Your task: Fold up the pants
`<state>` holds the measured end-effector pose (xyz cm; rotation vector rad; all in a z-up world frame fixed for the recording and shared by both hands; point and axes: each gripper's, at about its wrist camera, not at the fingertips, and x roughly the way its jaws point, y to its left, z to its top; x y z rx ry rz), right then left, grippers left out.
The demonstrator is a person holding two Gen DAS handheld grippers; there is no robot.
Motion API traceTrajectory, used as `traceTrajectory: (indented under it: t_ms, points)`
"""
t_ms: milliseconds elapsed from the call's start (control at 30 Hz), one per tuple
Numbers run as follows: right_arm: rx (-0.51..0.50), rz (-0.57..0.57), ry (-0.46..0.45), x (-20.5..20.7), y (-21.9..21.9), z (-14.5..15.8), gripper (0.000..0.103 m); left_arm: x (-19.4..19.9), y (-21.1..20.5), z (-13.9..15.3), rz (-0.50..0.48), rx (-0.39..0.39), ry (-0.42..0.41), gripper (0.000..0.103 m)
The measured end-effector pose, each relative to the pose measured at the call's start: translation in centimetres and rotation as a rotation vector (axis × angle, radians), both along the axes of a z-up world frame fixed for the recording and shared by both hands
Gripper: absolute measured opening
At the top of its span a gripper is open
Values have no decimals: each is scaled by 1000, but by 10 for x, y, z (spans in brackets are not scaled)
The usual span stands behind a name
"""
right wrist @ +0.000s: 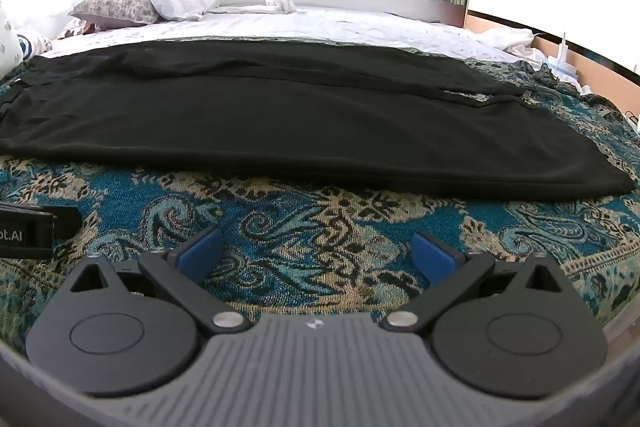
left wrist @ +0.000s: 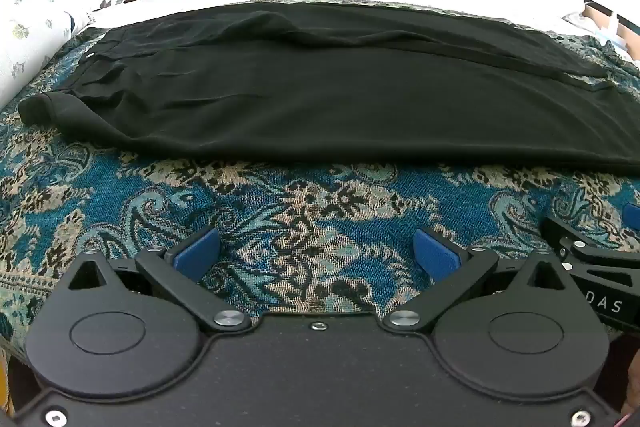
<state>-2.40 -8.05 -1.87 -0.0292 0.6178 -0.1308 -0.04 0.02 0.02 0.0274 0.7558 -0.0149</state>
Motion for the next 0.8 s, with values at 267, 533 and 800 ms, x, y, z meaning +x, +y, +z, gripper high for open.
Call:
traceTrajectory:
  t_ms: [267,533,800]
  points:
    - [3,0,3,0,0,0,103,0,0,0,-1,7,-1,103]
    - [3,-1,3,0,0,0,103,-2,-2,1,0,10,4,103]
    - [4,-1,4,1,0,0,103,-2,-2,1,0,11,5,103]
